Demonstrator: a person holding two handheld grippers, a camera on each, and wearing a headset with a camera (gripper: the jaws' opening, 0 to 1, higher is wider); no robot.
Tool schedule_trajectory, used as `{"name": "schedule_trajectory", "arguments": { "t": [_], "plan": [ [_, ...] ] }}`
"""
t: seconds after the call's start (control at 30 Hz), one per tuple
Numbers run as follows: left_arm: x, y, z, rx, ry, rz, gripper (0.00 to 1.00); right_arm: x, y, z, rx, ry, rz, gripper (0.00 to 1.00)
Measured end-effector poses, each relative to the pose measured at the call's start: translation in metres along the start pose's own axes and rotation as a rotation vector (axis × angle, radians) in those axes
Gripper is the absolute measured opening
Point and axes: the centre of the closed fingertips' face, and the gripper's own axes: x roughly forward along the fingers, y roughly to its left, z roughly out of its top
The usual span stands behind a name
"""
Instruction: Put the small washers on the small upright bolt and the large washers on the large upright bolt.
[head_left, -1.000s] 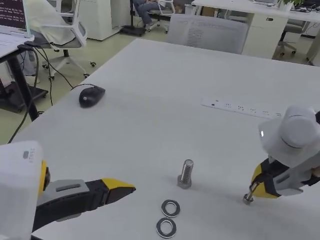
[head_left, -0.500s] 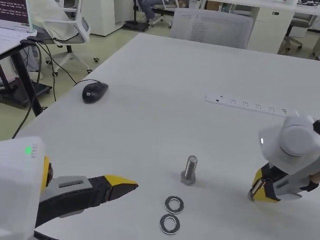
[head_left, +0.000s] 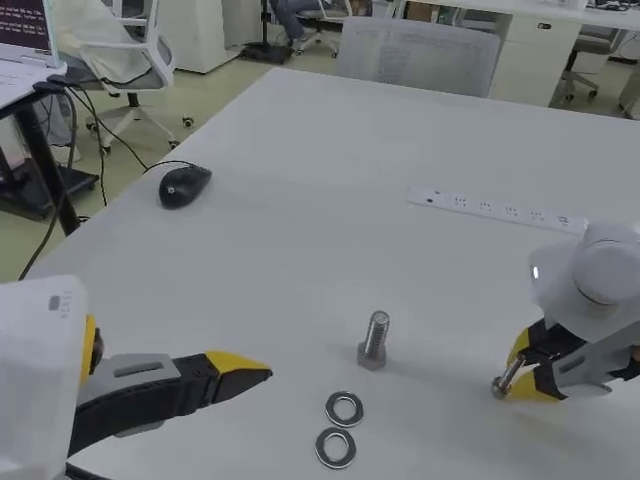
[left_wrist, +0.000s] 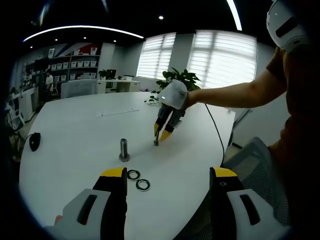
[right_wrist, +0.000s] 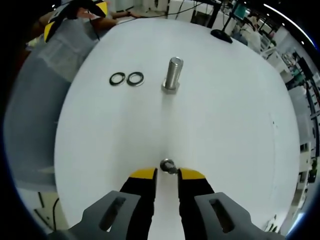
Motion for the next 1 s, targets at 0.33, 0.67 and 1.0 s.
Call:
{"name": "schedule_trajectory", "arguments": {
  "t": [0.33, 0.67, 1.0],
  "plan": [
    [-0.005, -0.008, 0.005, 0.021, -0.01, 0.007, 0.66, -0.023, 0.027, 0.002, 0.007, -0.022, -0.026, 0.17],
    [-0.009, -0.02, 0.006, 0.043, -0.015, 0.003, 0.66, -0.016, 0.075, 0.029, -0.027, -0.072, 0.03, 0.17],
    [-0.024, -0.023, 0.008, 0.045, -0.037, 0.034, 0.66, 0.012, 0.1, 0.076, -0.081, -0.122, 0.103, 0.17]
  ]
}}
